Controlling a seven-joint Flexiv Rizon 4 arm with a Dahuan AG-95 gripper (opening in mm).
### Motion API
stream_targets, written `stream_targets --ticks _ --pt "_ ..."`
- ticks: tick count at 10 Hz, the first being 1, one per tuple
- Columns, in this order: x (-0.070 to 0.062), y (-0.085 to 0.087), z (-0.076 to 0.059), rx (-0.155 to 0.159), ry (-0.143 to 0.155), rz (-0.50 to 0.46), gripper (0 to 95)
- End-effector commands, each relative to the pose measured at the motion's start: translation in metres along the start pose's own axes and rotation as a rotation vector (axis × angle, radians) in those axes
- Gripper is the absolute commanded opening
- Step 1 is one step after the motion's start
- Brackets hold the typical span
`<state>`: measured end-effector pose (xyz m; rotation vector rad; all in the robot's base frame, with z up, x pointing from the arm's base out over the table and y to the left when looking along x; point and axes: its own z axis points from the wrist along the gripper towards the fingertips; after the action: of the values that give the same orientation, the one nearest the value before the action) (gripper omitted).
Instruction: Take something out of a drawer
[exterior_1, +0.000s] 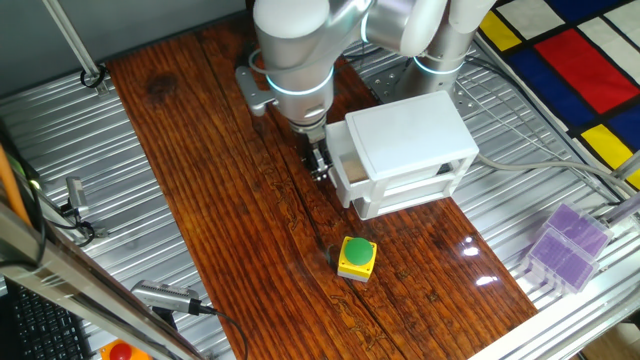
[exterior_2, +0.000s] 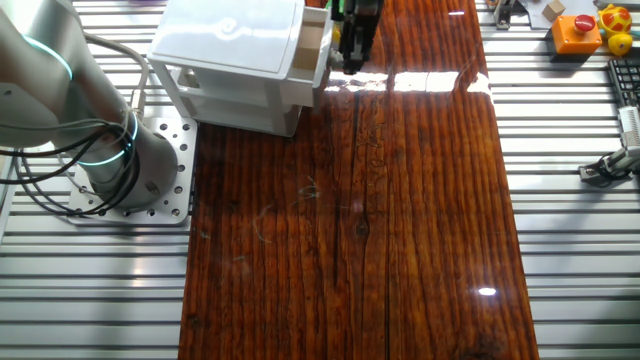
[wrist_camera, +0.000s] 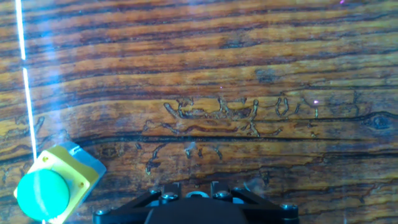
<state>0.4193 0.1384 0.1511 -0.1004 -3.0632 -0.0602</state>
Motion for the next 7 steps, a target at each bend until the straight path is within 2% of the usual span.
stream_targets --ticks 1,7 --pt "-0.008 -0.004 -0.003 0.0 0.005 -0.002 0.0" --pt "-0.034 -0.011 -0.007 0.0 0.015 -0.005 0.0"
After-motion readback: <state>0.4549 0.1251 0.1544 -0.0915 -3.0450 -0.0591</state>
